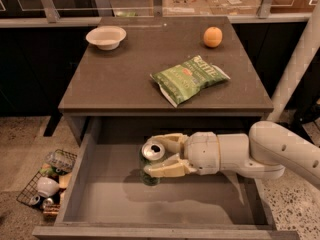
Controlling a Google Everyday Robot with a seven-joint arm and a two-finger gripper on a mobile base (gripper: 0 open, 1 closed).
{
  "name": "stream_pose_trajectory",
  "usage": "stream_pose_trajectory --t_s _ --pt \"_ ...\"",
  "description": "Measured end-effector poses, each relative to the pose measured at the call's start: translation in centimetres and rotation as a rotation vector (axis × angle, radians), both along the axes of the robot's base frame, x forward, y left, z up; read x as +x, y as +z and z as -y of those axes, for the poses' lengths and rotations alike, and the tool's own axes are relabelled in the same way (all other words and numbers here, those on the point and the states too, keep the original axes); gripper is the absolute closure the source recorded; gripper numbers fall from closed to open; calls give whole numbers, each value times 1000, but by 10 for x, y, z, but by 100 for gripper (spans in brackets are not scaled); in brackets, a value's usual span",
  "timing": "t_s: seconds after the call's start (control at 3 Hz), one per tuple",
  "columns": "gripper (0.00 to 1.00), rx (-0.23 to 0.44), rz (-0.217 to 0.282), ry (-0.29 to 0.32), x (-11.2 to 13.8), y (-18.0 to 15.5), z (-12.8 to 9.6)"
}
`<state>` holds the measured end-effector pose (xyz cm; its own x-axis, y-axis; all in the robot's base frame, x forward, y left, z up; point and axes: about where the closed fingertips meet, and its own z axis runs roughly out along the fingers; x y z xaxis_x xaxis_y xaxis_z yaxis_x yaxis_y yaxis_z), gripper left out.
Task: Pick green can from top drawer and place on counter
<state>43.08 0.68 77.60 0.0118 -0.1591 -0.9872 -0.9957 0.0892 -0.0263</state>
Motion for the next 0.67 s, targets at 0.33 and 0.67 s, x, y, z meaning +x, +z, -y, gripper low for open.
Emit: stream_pose_trajectory --t_s 0.33,0.67 --pt "100 -30 40 -16 -11 50 14" --pt "100 -96 89 -54 1 115 17"
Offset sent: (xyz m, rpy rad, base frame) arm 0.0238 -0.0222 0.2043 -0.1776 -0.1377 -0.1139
